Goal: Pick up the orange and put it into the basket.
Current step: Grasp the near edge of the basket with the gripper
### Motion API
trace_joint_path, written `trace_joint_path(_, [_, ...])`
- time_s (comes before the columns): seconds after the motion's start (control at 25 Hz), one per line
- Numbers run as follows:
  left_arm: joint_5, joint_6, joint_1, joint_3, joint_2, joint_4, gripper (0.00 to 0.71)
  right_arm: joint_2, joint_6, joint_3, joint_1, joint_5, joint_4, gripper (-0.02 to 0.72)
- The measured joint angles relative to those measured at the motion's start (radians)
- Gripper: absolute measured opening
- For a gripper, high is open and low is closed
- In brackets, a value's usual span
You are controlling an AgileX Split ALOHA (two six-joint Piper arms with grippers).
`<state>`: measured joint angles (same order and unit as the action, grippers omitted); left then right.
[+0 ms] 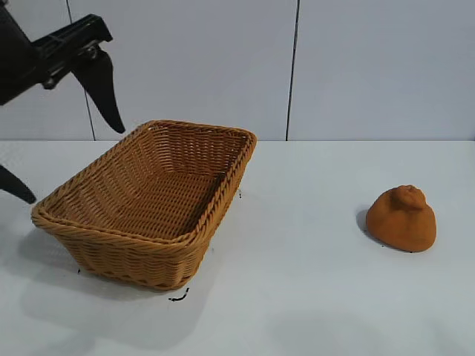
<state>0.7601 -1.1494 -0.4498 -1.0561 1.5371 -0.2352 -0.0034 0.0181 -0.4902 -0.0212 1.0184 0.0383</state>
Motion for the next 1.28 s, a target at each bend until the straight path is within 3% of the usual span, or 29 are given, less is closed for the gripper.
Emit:
trace_joint_path(0.28, [0.002,-0.139,0.0,-0.001,0.09,-0.055,0.661,0.0,0.0,0.0,0.0,0.0,0.0,0.661])
trace_joint_path(0.64, [-0.002,-0.364,0.0,-0.001,0.167,0.103,0.661,0.0,0.0,0.0,0.0,0.0,0.0,0.661])
trace_joint_path(1.0, [-0.07,-0.41,-0.04,-0.001,0.262,0.141,0.661,0.0,0.0,0.0,0.0,0.0,0.0,0.661])
trace_joint_path(1.28, [-0.14,-0.418,-0.041,-0.001,0.348,0.16,0.661,0.0,0.0,0.0,0.0,0.0,0.0,0.661])
